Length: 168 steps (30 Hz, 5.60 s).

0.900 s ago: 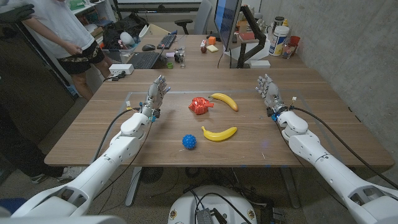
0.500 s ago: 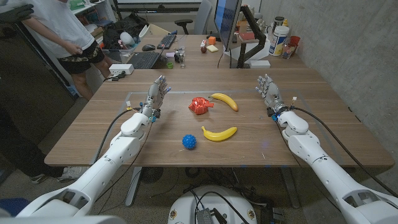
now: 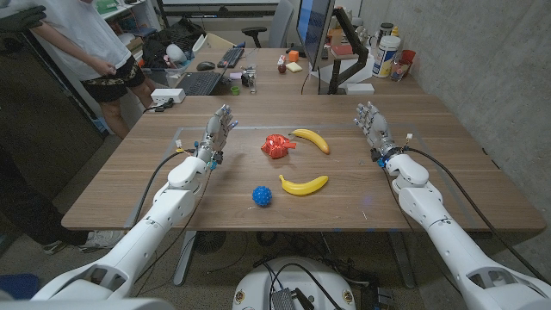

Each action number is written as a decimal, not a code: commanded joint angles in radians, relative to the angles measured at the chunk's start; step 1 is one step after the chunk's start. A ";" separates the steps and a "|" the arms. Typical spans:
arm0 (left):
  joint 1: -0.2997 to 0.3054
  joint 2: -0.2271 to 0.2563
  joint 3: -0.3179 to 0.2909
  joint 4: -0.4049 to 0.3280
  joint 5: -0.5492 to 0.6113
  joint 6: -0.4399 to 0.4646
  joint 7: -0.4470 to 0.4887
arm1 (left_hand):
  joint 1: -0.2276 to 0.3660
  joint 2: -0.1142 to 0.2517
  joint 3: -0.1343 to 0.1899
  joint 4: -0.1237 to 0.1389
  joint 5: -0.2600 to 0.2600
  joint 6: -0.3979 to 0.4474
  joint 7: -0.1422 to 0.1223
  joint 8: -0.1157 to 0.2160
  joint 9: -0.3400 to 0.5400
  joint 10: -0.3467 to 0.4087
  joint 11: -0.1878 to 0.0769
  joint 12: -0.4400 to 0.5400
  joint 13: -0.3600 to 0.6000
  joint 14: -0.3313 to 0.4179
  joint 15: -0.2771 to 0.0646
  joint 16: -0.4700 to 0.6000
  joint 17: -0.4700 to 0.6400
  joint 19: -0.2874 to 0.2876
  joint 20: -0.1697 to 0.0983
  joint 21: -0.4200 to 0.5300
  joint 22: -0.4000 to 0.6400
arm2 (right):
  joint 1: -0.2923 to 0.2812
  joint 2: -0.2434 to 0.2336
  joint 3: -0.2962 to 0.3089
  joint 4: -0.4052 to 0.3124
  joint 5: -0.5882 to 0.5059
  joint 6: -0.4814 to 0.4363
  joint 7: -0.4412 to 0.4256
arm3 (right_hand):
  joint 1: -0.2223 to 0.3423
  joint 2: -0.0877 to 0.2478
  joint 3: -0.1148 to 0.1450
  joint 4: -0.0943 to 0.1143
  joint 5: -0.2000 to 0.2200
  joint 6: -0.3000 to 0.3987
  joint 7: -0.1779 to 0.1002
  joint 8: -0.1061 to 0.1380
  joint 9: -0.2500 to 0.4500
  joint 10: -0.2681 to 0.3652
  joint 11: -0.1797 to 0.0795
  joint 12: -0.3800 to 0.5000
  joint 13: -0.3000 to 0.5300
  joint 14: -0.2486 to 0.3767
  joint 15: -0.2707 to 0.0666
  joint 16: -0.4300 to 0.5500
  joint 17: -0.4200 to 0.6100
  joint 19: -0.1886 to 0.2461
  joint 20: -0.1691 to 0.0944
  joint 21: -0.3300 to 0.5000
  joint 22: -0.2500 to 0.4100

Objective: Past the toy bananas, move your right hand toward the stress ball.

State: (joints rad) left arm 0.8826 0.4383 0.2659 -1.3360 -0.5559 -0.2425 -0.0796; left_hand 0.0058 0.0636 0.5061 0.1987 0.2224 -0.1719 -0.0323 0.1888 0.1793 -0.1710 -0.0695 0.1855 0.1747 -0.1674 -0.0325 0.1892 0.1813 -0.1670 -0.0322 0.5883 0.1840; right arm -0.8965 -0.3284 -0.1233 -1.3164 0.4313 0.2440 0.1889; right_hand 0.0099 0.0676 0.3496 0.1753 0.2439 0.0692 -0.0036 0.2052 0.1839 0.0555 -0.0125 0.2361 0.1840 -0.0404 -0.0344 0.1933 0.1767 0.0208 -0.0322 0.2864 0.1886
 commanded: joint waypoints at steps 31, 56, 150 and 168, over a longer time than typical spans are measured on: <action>0.019 -0.040 -0.057 -0.014 0.054 0.023 -0.028 | -0.001 0.119 -0.003 -0.003 0.008 -0.008 -0.007 0.003 0.004 -0.068 -0.003 0.008 0.005 -0.076 -0.020 0.008 0.003 -0.070 -0.055 -0.002 0.005 | -0.023 0.064 0.078 -0.014 -0.088 0.115 0.080 | 0.019 0.109 0.028 -0.006 0.004 0.055 -0.007 0.013 0.005 0.046 -0.004 0.012 0.002 0.028 -0.020 -0.002 -0.004 0.011 -0.087 0.004 0.006; 0.020 -0.045 -0.068 -0.012 0.058 0.024 -0.039 | -0.001 0.119 -0.006 -0.003 0.009 -0.005 -0.011 0.002 0.004 -0.066 -0.005 0.008 0.005 -0.075 -0.020 0.007 0.003 -0.071 -0.055 -0.006 0.005 | -0.024 0.070 0.068 -0.036 -0.115 0.214 0.114 | 0.039 0.107 0.041 -0.022 0.006 0.081 -0.012 0.014 0.005 0.068 -0.010 0.014 0.001 0.041 -0.028 -0.005 -0.006 0.018 -0.090 0.002 0.005; 0.011 -0.045 -0.077 0.024 0.050 0.007 -0.078 | -0.001 0.120 -0.014 -0.003 0.012 -0.002 -0.018 0.000 0.004 -0.063 -0.006 0.008 0.005 -0.071 -0.020 0.007 0.002 -0.068 -0.052 -0.014 0.005 | -0.065 0.081 0.018 -0.130 -0.296 0.537 0.142 | 0.070 0.103 0.094 -0.028 0.010 0.200 -0.039 0.019 0.005 0.177 -0.039 0.025 0.000 0.148 -0.061 -0.007 -0.009 0.069 -0.119 0.003 0.004; 0.002 -0.047 -0.079 0.043 0.045 0.001 -0.090 | -0.001 0.120 -0.015 -0.003 0.012 0.003 -0.024 0.002 0.004 -0.059 -0.006 0.009 0.005 -0.068 -0.020 0.007 0.002 -0.066 -0.052 -0.015 0.005 | -0.058 0.087 0.004 -0.129 -0.318 0.611 0.153 | 0.071 0.098 0.102 -0.026 0.010 0.232 -0.040 0.021 0.005 0.211 -0.044 0.029 -0.001 0.186 -0.065 -0.002 -0.009 0.100 -0.123 0.010 0.004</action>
State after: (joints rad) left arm 0.8902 0.3930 0.1878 -1.3046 -0.5075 -0.2378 -0.1620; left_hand 0.0058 0.0636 0.4949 0.1959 0.2294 -0.1658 -0.0449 0.1887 0.1788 -0.1708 -0.0693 0.1854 0.1743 -0.1672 -0.0323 0.1891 0.1818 -0.1668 -0.0321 0.5765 0.1836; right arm -0.9578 -0.2486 -0.1117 -1.4490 0.1262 0.8043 0.3370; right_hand 0.0746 0.1002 0.4405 0.1477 0.2470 0.2890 -0.0417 0.2255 0.1836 0.2498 -0.0521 0.2593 0.1817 0.1236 -0.0389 0.1885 0.1678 0.1030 -0.0358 0.2863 0.1910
